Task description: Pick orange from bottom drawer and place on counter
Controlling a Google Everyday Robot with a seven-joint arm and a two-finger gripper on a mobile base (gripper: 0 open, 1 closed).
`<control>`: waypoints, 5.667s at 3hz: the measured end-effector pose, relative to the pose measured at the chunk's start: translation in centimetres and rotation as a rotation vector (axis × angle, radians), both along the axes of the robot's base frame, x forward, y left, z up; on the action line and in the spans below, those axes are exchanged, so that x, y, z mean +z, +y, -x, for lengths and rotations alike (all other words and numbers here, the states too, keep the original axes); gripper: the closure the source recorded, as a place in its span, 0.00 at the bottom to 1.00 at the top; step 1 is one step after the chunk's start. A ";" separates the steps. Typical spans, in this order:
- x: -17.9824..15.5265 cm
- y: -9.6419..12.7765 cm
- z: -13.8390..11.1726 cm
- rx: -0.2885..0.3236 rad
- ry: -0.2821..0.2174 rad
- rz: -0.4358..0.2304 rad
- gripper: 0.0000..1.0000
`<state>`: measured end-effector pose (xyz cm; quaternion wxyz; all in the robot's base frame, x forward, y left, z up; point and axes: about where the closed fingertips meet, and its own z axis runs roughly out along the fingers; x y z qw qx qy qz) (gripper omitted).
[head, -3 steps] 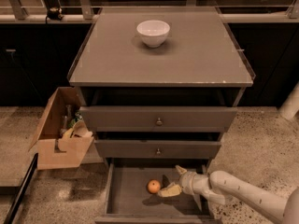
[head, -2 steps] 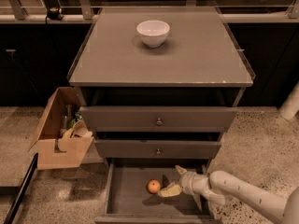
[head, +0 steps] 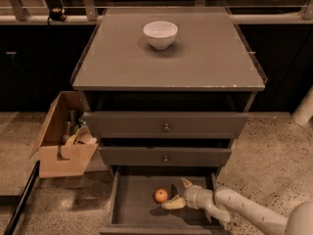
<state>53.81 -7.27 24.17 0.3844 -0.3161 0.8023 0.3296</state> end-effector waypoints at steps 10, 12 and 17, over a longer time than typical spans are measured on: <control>-10.0 3.3 -3.7 -0.135 0.039 0.069 0.72; -9.5 3.5 -3.5 -0.126 0.032 0.057 1.00; 10.4 5.5 2.7 0.283 -0.107 -0.213 1.00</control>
Offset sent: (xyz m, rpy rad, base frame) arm 0.0211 0.0117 -0.0711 0.0142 0.0134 -0.1025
